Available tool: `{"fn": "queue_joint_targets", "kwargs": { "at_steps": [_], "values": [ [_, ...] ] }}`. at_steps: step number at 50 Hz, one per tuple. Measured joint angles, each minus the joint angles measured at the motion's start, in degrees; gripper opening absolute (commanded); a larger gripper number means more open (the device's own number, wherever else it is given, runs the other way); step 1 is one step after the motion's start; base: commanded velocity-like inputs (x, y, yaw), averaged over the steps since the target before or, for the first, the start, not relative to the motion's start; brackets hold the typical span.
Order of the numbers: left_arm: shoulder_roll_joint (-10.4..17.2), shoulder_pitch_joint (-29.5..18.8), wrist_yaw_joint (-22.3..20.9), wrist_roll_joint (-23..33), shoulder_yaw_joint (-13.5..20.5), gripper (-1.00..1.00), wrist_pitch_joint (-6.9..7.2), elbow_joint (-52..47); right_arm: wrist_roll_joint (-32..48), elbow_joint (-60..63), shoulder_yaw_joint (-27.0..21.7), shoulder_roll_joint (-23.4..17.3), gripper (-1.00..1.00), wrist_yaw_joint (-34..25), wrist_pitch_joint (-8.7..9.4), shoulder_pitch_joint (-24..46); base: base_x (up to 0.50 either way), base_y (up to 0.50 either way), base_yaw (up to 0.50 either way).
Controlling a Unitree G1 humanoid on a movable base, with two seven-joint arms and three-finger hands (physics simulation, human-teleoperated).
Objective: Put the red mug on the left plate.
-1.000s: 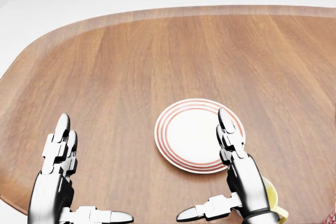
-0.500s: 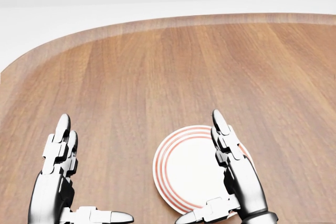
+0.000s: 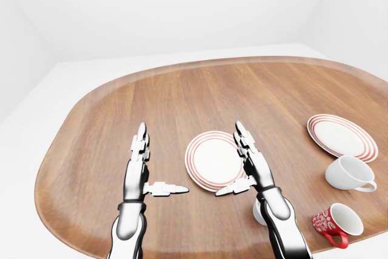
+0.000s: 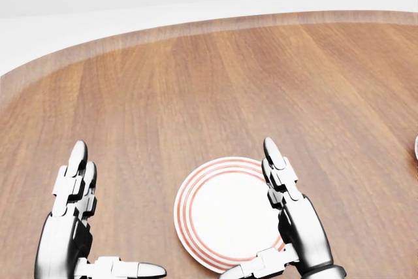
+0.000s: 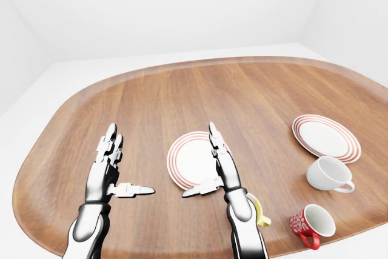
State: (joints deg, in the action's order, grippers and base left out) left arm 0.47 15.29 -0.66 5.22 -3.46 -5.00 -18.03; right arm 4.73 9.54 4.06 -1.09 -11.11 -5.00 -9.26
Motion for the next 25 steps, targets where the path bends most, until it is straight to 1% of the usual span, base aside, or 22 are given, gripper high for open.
{"fn": "queue_joint_targets", "kwargs": {
  "at_steps": [6, 8, 10, 14, 21, 22, 25],
  "values": [
    [0.0, -0.1, 0.0, 0.0, 0.0, 1.00, 0.00, -0.2, 0.3, 0.2, 0.0, 0.1, 1.00, 0.4, 0.00, 0.0, 0.49, -0.08, 0.00],
    [0.0, -0.1, 0.0, 0.0, 0.0, 1.00, 0.00, -0.2, 0.4, 0.1, -0.2, 0.2, 1.00, 0.8, 0.19, 0.4, 0.00, 0.00, 0.00],
    [0.0, -0.2, 0.0, 0.0, 0.1, 1.00, 0.00, -0.3, 0.3, -0.6, -0.7, 0.3, 1.00, 1.6, 1.26, 1.4, 0.00, 0.00, 0.00],
    [0.0, -0.5, 0.0, 0.0, 0.1, 1.00, 0.00, -0.4, 0.5, -3.3, -1.8, 0.4, 1.00, 3.9, 4.50, 4.3, 0.00, 0.00, 0.00],
    [-0.1, -1.4, 0.1, 0.2, 0.2, 1.00, 0.00, -0.3, 5.2, -11.1, -2.1, 0.4, 1.00, 9.6, 9.62, 10.4, 0.00, 0.00, 0.00],
    [-0.1, -1.5, 0.1, 0.2, 0.2, 1.00, 0.00, -0.3, 6.2, -12.3, -2.1, 0.5, 1.00, 10.9, 10.00, 11.2, 0.00, 0.00, 0.00],
    [-0.2, -1.9, 0.2, 0.2, 0.3, 1.00, 0.00, -0.3, 9.4, -15.8, -1.8, 0.7, 1.00, 14.8, 10.00, 13.5, 0.00, 0.00, 0.00]
  ]
}}
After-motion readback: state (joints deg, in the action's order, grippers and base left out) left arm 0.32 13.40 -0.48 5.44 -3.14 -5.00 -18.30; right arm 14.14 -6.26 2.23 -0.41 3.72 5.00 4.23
